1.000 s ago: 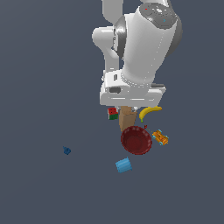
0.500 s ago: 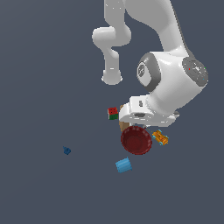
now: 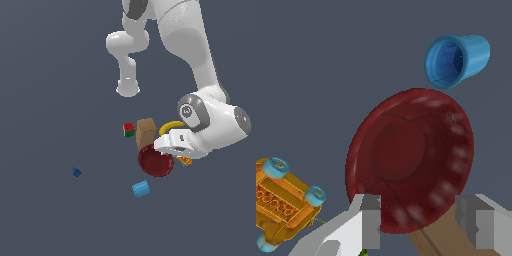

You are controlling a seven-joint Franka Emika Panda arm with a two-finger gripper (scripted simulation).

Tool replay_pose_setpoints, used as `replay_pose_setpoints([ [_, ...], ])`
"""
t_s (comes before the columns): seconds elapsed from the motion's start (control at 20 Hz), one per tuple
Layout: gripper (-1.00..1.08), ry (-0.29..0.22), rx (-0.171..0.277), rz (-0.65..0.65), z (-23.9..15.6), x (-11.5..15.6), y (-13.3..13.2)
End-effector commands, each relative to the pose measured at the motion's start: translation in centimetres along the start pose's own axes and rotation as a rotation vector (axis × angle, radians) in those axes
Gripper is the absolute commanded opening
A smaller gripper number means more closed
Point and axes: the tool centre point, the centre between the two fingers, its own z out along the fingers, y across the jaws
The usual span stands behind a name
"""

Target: Pick up a designated object from a clutter of objects.

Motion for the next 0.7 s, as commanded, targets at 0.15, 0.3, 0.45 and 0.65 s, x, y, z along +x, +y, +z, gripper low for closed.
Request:
replay_pose_setpoints([
  [0.15,0.28,0.004,-0.054,0.018,2.3,0.0,-3.1],
  [0.3,0.28,0.007,-0.072,0.024,3.1,-0.1,-4.2],
  [0.45,0.28,0.009,-0.083,0.027,3.6,-0.1,-4.8],
  [0.65,0.28,0.008,-0.084,0.026,3.7,-0.2,-4.9],
])
